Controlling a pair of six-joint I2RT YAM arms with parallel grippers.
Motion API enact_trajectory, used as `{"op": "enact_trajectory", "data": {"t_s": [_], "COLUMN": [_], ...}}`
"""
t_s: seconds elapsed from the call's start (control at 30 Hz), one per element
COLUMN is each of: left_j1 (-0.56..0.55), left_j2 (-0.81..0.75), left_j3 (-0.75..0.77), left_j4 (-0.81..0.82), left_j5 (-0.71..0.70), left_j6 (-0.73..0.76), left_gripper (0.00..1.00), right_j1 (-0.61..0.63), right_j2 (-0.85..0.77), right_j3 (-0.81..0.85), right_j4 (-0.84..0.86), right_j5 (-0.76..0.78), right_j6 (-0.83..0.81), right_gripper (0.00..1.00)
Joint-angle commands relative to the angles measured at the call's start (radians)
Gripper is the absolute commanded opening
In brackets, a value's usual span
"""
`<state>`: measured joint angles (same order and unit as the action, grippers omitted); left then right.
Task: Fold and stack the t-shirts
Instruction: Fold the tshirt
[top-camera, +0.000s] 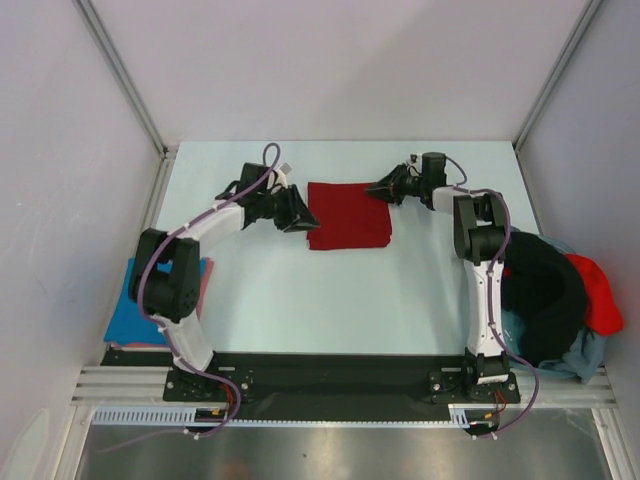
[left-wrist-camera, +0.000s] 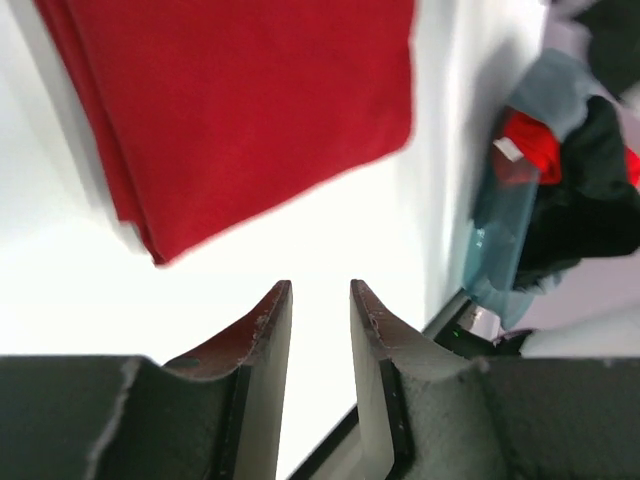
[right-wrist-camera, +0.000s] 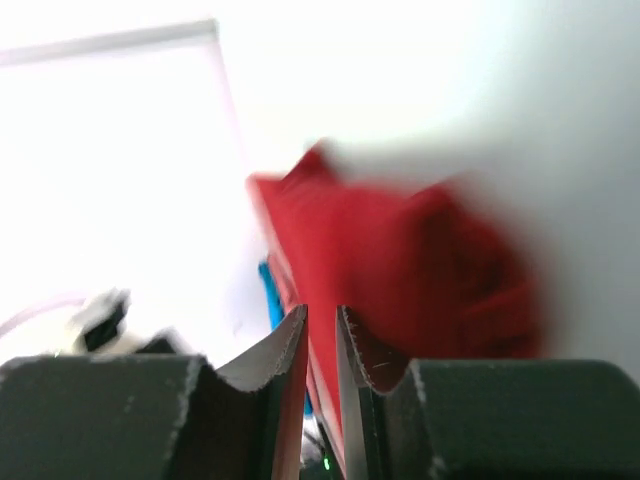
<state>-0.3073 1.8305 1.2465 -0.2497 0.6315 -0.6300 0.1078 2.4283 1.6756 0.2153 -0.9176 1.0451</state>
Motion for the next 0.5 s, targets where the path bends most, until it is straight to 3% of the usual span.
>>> {"op": "enact_trajectory", "data": {"t_s": [0.0,0.23,0.33,0.47], "left_j1": [0.016,0.046,0.068,0.088], "left_j2": [-0.143,-0.324,-0.37,-0.402], "left_j3": [-0.056,-0.2,-0.231,-0.251], "left_j4": [-0.01,-0.022,-0.026,-0.028], "left_j5": [-0.004,-0.019,-0.027,-0.042], "left_j6": [-0.008,-0.031,-0.036,-0.054], "left_gripper": [0.36,0.4,0.42,0.45], "right_j1": [-0.036,-0.076,-0.095,-0.127], "right_j2": [0.115,0.175,0.118,0.022], "right_j3": [0.105,0.128,0.154,0.237], "right_j4": [-0.01,-0.037,-0.129,-0.391], "right_j5": [0.074,0.099,0.102,0.143], "right_j6": [0.061,0.05,-0.032,-0.161], "right_gripper": [0.23,0.23,0.26,0.3]}}
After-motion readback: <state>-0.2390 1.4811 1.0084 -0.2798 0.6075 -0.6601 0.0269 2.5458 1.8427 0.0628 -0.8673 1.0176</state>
